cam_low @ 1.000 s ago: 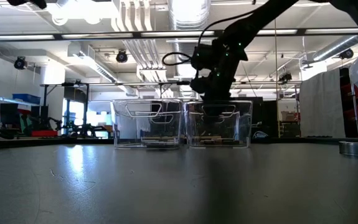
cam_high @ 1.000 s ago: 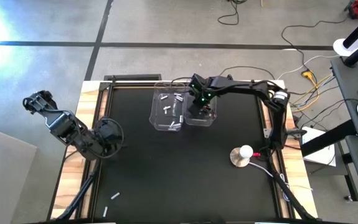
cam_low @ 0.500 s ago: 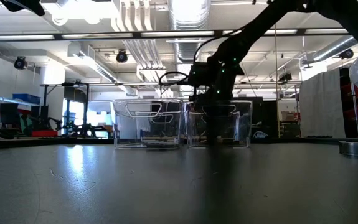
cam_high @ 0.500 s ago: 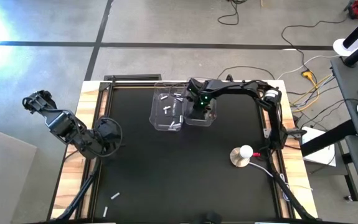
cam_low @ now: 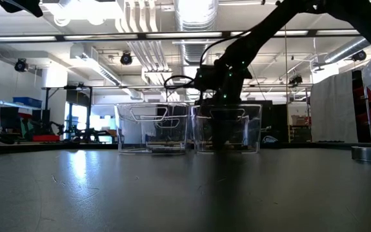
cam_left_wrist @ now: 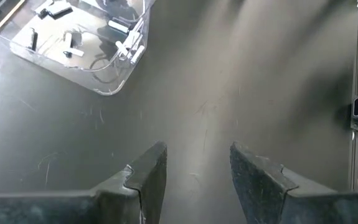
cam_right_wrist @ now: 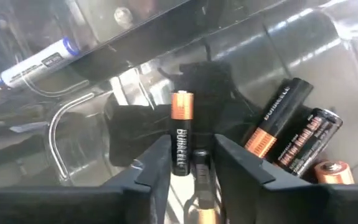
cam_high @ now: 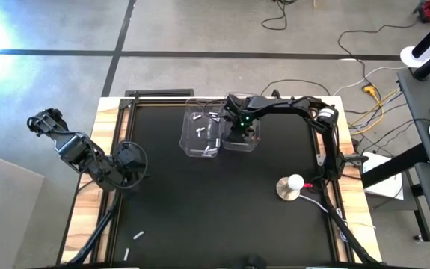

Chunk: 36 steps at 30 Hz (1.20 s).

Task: Sort batteries
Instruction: Put the black battery into the right transparent bin, then put the white battery into the left transparent bin

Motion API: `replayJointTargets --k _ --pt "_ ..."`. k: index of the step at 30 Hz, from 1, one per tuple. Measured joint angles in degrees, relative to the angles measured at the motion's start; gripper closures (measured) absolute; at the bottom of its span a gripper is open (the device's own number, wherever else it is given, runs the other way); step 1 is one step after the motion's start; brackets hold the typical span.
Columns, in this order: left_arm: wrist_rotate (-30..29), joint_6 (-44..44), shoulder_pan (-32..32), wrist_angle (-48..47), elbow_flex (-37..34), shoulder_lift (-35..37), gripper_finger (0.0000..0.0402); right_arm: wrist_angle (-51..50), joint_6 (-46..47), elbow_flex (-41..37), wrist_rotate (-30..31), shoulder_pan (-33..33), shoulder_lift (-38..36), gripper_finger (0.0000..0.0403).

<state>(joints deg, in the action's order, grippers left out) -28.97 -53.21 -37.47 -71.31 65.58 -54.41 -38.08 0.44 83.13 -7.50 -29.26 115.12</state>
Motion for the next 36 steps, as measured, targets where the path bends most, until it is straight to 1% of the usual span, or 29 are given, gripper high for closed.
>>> replayJointTargets --k 3,8,12,14,18,23,27,30,33,36 --pt "-0.22 0.13 0.0 0.02 0.0 -0.11 0.0247 -0.58 1.58 -0.17 0.48 0.04 -2.31 0.0273" --pt "-3.32 0.17 0.02 2.32 -0.13 -1.63 0.0247 -0.15 2.61 -0.13 0.44 0.96 -9.4 0.0258" --pt "-2.7 0.17 0.02 5.8 -0.17 -5.32 0.0247 -0.25 4.4 -0.13 0.29 2.91 -16.61 0.0257" --pt "-0.45 -0.01 0.01 6.38 -0.25 -7.72 0.0247 -0.23 5.46 -0.06 0.17 4.39 -20.47 0.0262" --pt "4.97 -2.61 -0.07 6.23 -0.26 -13.35 0.0247 -0.17 6.39 -0.04 0.15 9.23 -27.04 0.0279" --pt "15.88 -5.62 -1.38 6.75 -0.26 -21.08 0.0247 -0.25 9.24 -0.04 0.02 18.3 -32.39 0.03" --pt "22.45 -8.16 -2.75 6.82 -0.26 -27.63 0.0247 -0.21 11.57 -0.02 -0.01 26.28 -33.41 0.0312" --pt "29.41 -9.31 -3.13 6.85 -0.26 -32.51 0.0247 -0.56 12.8 -0.02 0.37 30.74 -33.14 0.032" --pt "36.22 -9.48 -3.41 6.91 -0.26 -37.37 0.0247 -1.47 13.07 -0.02 3.37 33.47 -32.49 0.0325" --pt "43.98 -10.15 -3.73 6.98 -0.26 -42.06 0.0247 -2.98 13.08 -0.02 4.55 34.21 -31.82 0.033"
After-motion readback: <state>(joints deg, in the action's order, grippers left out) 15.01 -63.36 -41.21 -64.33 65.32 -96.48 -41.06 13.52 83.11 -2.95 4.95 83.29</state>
